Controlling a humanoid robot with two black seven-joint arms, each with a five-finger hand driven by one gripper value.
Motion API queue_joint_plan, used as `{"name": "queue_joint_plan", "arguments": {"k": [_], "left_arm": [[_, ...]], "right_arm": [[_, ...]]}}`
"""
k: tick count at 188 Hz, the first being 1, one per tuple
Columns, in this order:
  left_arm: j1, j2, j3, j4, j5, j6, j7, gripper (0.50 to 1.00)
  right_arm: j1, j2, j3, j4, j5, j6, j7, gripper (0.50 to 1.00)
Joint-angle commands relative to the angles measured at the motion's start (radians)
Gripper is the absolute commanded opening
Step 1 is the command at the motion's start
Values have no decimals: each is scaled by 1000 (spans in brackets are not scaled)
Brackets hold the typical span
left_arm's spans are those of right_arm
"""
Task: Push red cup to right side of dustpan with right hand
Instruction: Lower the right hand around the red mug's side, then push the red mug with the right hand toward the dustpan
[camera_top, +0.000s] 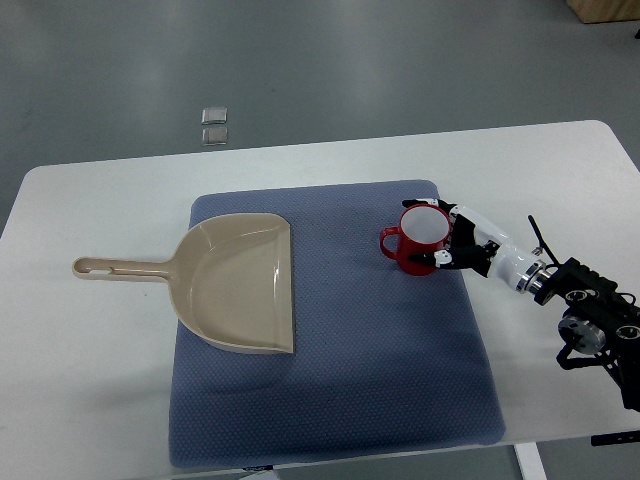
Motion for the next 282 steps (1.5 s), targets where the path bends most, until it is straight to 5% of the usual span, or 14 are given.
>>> {"name": "queue_joint_plan", "arguments": {"k": [1,282], "left_arm": [[0,0,0,0,0,0,0,1000],[0,0,0,2,0,0,0,1000]], "right_arm": [[2,7,0,-9,0,-6,0,936],[16,172,-66,4,0,-133,0,932]]}}
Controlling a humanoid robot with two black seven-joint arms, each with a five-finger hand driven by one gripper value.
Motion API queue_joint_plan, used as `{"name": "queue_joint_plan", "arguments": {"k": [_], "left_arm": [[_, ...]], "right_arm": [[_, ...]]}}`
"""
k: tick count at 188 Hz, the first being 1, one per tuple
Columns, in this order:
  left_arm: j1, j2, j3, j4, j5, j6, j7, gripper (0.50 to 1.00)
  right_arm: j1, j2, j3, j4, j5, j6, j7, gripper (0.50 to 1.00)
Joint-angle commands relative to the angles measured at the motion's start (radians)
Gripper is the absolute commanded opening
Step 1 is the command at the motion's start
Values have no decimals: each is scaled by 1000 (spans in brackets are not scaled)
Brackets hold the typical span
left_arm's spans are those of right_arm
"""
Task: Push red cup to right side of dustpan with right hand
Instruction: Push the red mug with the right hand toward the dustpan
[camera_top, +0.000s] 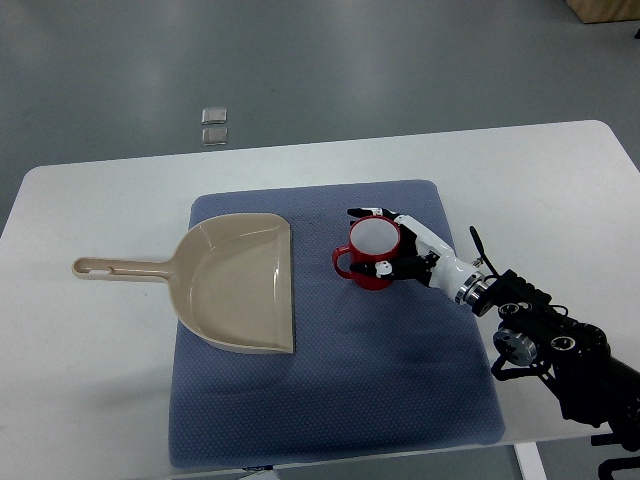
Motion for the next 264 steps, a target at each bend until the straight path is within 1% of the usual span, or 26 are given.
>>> {"name": "queue_joint_plan", "arguments": {"k": [1,57,115,163,223,264], "left_arm": [[0,0,0,0,0,-1,0,1000],[0,0,0,-1,0,1,0,1000],[0,0,-1,0,0,1,0,1000],[0,0,0,2,0,-1,0,1000],[0,0,-1,2,0,-1,0,1000],[0,0,0,0,0,1,0,1000]], "right_arm": [[0,5,-7,0,0,-3,0,934],[-1,17,-8,23,-1,-3,0,934],[0,42,-23,23,-1,-5,0,934],[0,55,-43,23,0,-32,0,934],[0,55,-46,26,-1,-37,0,934],[-1,55,-66,46,0,-58,0,934]]}}
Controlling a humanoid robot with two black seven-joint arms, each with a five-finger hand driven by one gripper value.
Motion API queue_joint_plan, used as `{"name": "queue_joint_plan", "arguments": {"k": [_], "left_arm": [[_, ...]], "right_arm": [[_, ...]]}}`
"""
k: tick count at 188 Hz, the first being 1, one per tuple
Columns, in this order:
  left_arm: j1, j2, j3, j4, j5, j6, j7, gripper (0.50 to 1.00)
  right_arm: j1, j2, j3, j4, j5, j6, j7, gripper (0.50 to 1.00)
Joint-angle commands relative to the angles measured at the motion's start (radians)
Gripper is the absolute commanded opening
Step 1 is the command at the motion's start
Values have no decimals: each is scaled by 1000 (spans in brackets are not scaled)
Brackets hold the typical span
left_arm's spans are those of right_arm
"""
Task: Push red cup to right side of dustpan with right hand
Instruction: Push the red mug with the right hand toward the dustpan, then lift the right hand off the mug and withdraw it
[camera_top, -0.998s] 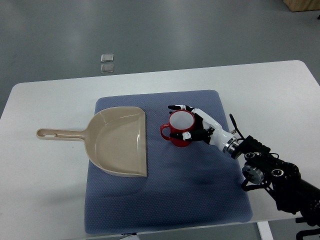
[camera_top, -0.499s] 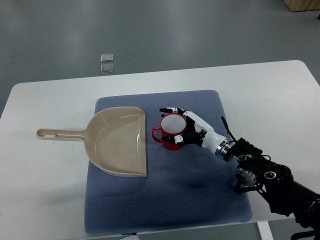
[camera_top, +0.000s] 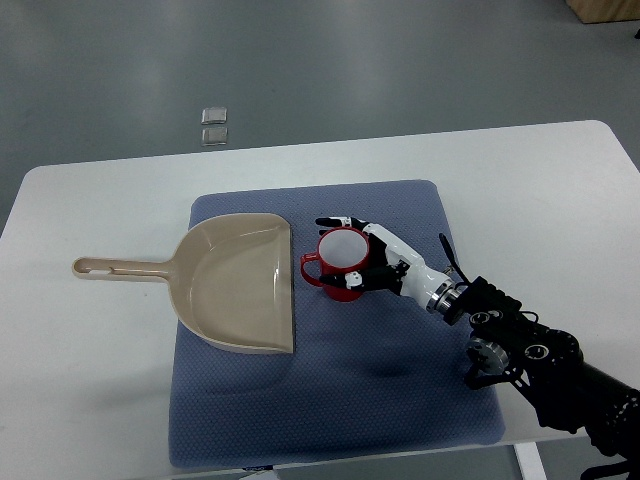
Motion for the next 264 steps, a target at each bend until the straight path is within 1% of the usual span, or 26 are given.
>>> {"name": "queue_joint_plan", "arguments": {"k": [1,22,109,129,141,159,190,199,207,210,211,213,216,217,220,223,224,225,226,227,228,229,237,251,257,264], "left_arm": [[0,0,1,-2,0,0,0,1000],[0,0,1,-2,0,0,0,1000],[0,0,1,2,0,1,0,1000],[0,0,1,2,0,1,0,1000],[0,0,1,2,0,0,0,1000],[0,0,1,0,0,0,0,1000],[0,0,1,-2,0,0,0,1000],[0,0,1,-3,0,0,0,1000],[0,0,1,-2,0,0,0,1000],[0,0,1,-2,0,0,0,1000],[0,0,1,-2,0,0,0,1000],[0,0,1,-2,0,0,0,1000],[0,0,1,-2,0,0,0,1000],[0,0,1,-2,0,0,0,1000],[0,0,1,-3,0,0,0,1000],[0,0,1,-3,0,0,0,1000],[0,0,1,-3,0,0,0,1000],[0,0,1,-3,0,0,0,1000],[0,0,1,-3,0,0,0,1000],[0,0,1,-3,0,0,0,1000],[0,0,1,-3,0,0,0,1000],[0,0,1,-3,0,0,0,1000],[0,0,1,-3,0,0,0,1000],[0,0,2,-3,0,1,0,1000],[0,0,2,-3,0,0,0,1000],[0,0,2,-3,0,0,0,1000]], "right_arm": [[-1,0,-17,13,1,-13,0,934],[-1,0,-27,35,1,-31,0,934],[6,0,-9,50,32,-28,0,936],[22,0,2,51,93,-11,0,936],[32,0,3,53,141,18,0,936],[45,-38,5,53,218,64,0,936],[85,-86,6,36,317,64,0,936],[91,-98,23,25,385,70,-34,936],[97,-109,48,18,459,72,-91,936],[100,-113,57,15,498,70,-129,936],[100,-113,57,15,498,70,-129,936],[103,-117,66,10,540,67,-172,936],[105,-118,71,7,561,64,-195,936],[108,-120,75,4,583,61,-218,936],[111,-120,80,1,604,60,-238,936],[117,-121,91,-5,647,58,-284,936],[117,-121,91,-5,647,58,-284,936],[120,-121,97,-7,670,58,-307,936],[120,-121,97,-7,670,58,-307,936],[124,-123,100,-10,692,58,-330,936],[125,-123,100,-10,692,58,-330,936],[128,-124,104,-11,713,58,-350,936],[144,-136,100,-19,794,55,-428,936],[166,-163,91,-21,906,38,-511,936],[169,-167,91,-21,943,29,-528,936],[169,-169,92,-21,972,24,-528,936]]}}
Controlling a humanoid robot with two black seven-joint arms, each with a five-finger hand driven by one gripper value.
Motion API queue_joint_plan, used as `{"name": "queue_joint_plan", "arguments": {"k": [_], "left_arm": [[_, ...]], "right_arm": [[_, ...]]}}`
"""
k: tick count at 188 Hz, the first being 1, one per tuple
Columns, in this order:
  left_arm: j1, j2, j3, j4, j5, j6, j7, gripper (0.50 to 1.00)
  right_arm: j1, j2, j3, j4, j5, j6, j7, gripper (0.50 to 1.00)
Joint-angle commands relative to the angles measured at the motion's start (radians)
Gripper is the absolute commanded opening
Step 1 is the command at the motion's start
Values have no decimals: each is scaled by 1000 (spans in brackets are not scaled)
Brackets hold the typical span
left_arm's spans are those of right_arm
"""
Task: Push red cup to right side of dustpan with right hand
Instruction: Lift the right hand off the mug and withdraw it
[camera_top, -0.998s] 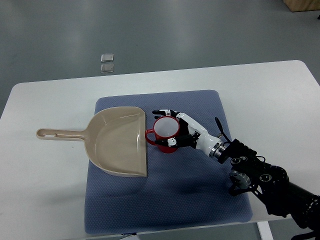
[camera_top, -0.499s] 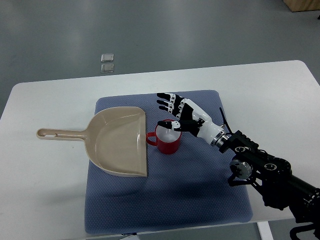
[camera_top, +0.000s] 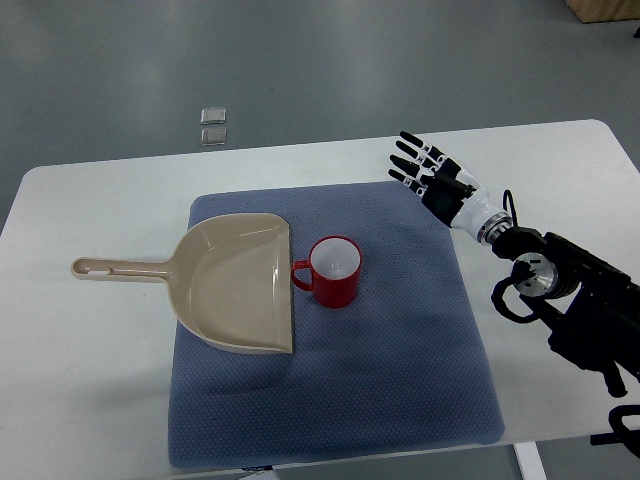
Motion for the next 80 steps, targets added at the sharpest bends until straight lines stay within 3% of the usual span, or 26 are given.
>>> {"name": "queue_joint_plan", "arguments": {"k": [1,35,60,80], "left_arm": [[0,0,0,0,0,0,0,1000],[0,0,0,0,0,0,0,1000],[0,0,0,0,0,1,0,1000],[0,0,0,0,0,0,0,1000]], "right_arm": [[11,-17,-1,-2,125,-22,-61,936],[-1,-17,22,-2,150,61,-15,938],[-3,-14,22,-2,150,61,68,936],[-1,-15,22,-4,150,58,73,936]]}}
